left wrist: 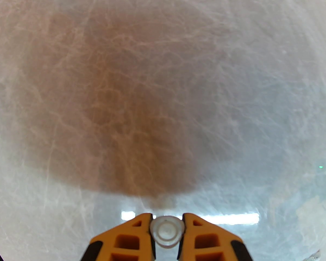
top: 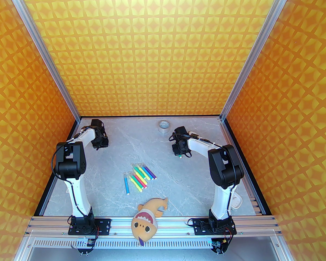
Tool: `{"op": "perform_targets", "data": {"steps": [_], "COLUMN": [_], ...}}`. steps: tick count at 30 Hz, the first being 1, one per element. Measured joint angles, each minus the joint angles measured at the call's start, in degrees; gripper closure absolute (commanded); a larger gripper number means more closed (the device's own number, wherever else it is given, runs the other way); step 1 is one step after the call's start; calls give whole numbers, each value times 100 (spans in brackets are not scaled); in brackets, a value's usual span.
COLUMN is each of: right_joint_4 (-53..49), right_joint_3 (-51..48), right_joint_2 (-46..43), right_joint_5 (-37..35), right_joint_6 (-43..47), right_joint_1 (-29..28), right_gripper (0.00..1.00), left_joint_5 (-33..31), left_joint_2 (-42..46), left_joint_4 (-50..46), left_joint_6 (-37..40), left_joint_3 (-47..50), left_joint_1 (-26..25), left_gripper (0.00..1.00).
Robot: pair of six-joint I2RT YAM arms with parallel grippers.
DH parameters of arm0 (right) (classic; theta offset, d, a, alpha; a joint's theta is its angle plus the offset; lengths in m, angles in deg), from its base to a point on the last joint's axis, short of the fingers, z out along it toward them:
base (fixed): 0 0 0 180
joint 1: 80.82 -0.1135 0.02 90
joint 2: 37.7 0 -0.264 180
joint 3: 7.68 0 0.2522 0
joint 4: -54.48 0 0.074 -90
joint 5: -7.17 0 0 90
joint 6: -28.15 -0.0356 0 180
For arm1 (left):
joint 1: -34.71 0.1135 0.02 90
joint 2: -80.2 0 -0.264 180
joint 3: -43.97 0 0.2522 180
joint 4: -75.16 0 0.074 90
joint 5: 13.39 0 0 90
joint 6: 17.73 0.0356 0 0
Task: Open the pen caps
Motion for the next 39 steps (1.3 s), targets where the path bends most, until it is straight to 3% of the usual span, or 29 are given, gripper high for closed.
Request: {"op": "perform_targets", "data": {"steps": [7,21,31,39], "right_joint_4": [-162,-271,-282,-282], "right_joint_3": [199,262,262,262], "right_joint_2": [153,208,208,208], "right_joint_5": [9,22,20,20], "right_joint_6": [-2,-39,-44,-59], "right_joint_1": [0,26,26,26], "right_gripper": [91,81,76,71], "left_joint_5": [-2,0,2,61], "left_joint_2": [-116,-170,-162,186], "left_joint_4": [-35,-33,55,140], "left_joint_6": [46,105,149,142], "left_joint_3": [-122,-186,-44,251], "left_joint_1": [4,15,15,22], "left_gripper": [92,77,58,55]}}
